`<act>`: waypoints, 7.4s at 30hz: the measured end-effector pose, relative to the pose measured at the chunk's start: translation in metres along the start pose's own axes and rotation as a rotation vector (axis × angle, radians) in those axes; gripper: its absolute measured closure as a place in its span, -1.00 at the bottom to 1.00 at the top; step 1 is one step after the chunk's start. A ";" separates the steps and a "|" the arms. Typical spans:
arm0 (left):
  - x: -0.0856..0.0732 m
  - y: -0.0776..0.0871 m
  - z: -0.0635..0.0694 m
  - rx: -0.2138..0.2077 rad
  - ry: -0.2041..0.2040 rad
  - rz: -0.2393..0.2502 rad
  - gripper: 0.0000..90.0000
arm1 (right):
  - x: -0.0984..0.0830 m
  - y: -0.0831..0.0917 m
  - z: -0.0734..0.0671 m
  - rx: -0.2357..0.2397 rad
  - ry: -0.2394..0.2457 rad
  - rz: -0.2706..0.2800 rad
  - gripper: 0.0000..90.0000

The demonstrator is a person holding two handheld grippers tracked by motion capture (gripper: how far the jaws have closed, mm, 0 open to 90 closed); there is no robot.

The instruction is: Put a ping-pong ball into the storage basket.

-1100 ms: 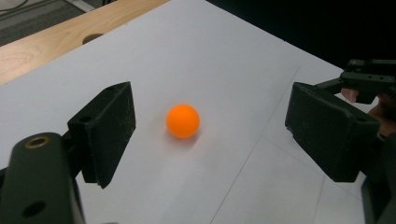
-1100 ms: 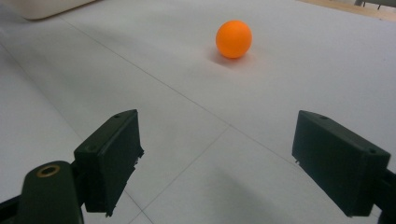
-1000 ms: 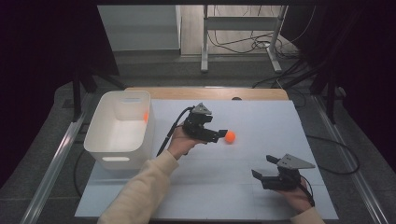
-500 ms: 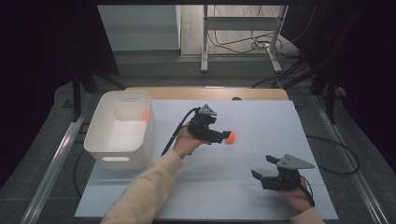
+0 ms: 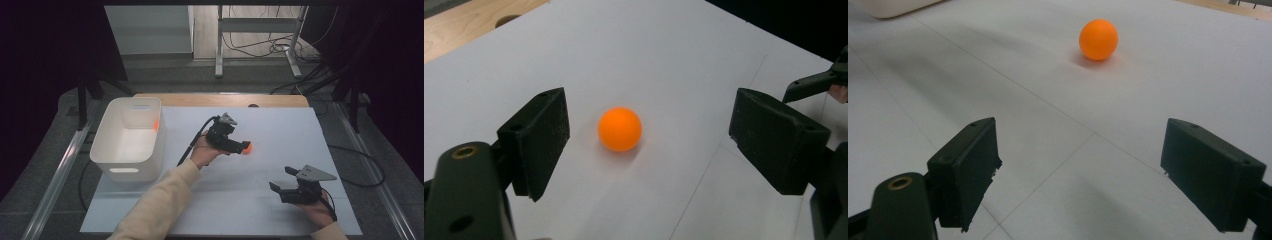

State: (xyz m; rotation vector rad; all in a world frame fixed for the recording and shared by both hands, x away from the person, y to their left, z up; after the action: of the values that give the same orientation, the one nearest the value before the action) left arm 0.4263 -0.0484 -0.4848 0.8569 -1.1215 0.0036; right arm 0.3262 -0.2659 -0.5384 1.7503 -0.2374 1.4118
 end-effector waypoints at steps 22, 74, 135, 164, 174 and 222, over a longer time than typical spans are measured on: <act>-0.001 -0.027 -0.002 0.008 -0.003 -0.051 -0.61 | 0.000 0.000 0.000 -0.001 0.000 -0.002 -0.65; -0.019 -0.089 -0.028 0.045 0.011 -0.176 -0.55 | -0.001 -0.001 0.001 0.004 0.003 -0.007 -0.64; -0.002 -0.035 -0.003 0.007 -0.069 -0.095 0.12 | -0.001 -0.001 0.000 -0.004 0.010 -0.009 -0.64; 0.003 0.010 0.004 0.011 -0.089 -0.040 0.12 | -0.002 -0.002 0.001 -0.011 0.013 -0.016 -0.64; 0.001 0.020 0.003 0.016 -0.080 -0.017 0.12 | -0.002 -0.002 0.001 -0.014 0.017 -0.020 -0.64; 0.006 0.072 -0.003 0.058 -0.091 0.069 0.12 | -0.003 -0.003 0.000 -0.014 0.020 -0.022 -0.64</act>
State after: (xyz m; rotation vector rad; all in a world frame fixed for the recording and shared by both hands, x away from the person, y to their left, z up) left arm 0.4021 0.0000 -0.4375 0.8764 -1.2414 0.0548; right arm 0.3271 -0.2652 -0.5420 1.7219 -0.2159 1.4079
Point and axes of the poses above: each handheld gripper's, and its own axes: y roughly backward along the jaws, x roughly out of its top, z roughly to its right, the point moved 6 cm from there along -y, roughly forward along the jaws, and after that the axes turned 1 degree about z, right-handed, at the moved point
